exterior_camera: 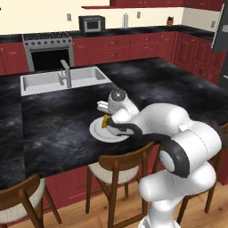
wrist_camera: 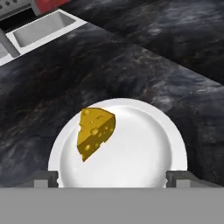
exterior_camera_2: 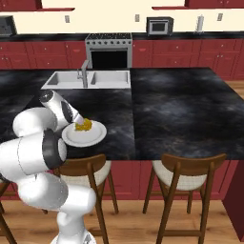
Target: Take the cheese, chicken drumstick, and avocado from the fridge and place them on the plate on the dining counter to create an appetizer plate.
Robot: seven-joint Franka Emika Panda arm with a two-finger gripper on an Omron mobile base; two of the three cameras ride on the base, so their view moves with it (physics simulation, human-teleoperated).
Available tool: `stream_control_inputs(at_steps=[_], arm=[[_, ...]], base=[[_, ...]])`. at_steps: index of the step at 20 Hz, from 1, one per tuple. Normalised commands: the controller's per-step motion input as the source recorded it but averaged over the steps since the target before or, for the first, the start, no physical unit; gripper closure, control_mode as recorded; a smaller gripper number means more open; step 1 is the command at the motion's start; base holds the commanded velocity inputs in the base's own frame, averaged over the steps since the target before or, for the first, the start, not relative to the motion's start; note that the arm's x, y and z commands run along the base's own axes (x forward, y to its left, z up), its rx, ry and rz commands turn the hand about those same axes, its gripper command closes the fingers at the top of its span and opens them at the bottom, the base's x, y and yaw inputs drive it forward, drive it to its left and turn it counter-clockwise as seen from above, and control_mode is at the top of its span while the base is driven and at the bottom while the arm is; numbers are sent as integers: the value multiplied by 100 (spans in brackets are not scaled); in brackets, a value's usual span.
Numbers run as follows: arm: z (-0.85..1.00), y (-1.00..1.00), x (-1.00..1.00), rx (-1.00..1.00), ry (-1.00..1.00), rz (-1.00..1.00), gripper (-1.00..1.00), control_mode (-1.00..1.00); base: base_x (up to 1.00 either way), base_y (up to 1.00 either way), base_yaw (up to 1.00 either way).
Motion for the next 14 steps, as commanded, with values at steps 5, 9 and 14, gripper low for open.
stream_control_inputs(at_steps=[5,9,14], arm=[[99,-81,-88,2,-9,2,-100,-100],[80,-52,-39,0,0,15,-100,-100],[47,-9,-51,-4,0,33,-100,-100]], base=[[0,0,0],[0,0,0],[0,0,0]])
